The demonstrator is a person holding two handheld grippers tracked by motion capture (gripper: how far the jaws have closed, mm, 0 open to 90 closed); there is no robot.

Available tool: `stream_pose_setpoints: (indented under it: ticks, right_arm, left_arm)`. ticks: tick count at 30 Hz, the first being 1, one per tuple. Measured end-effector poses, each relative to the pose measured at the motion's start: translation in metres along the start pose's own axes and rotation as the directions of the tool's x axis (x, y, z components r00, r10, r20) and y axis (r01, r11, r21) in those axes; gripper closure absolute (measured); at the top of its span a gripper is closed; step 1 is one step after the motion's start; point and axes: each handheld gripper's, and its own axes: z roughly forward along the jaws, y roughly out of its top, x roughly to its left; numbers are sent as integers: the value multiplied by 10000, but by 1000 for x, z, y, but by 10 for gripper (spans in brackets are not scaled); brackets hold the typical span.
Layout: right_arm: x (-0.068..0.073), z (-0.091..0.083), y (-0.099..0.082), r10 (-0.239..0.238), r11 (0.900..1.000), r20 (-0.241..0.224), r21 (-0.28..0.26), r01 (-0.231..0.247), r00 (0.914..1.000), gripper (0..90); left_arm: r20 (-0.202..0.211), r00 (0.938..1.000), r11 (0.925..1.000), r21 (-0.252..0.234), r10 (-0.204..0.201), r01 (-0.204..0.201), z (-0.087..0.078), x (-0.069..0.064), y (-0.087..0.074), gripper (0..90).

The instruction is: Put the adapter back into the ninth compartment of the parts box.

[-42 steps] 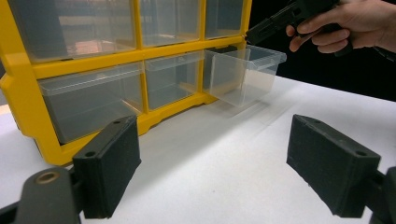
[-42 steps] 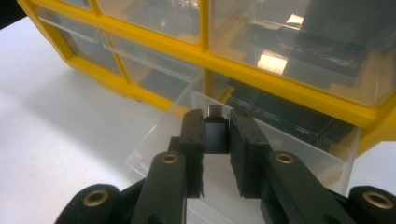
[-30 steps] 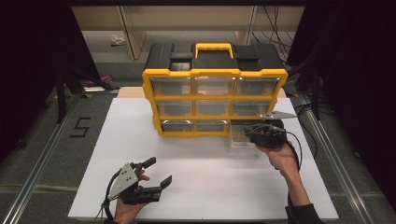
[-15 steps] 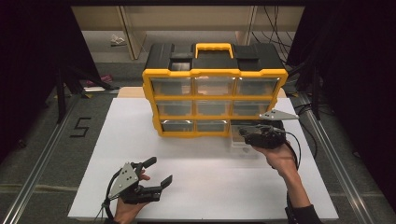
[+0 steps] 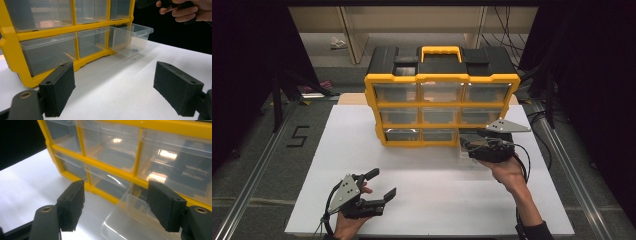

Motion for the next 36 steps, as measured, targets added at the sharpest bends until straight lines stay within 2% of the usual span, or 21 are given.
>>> stream_pose_setpoints:
  ticks: [18, 24, 36]
  right_arm:
    - [22, -9, -2, -412, 9962, -508, -785, 372, 9979, 302]
    - [24, -13, -4, -340, 9934, -699, -1118, 260, 9970, 283]
    - [29, -16, -9, -372, 9897, -862, -1407, 248, 9956, 269]
  left_arm:
    - [38, 10000, 10000, 55, 1, -2, 0, 0, 0, 168]
    - [70, 10000, 10000, 57, -8, 7, 1, 0, 0, 169]
    - [112, 9999, 10000, 62, -32, 32, 1, 0, 0, 169]
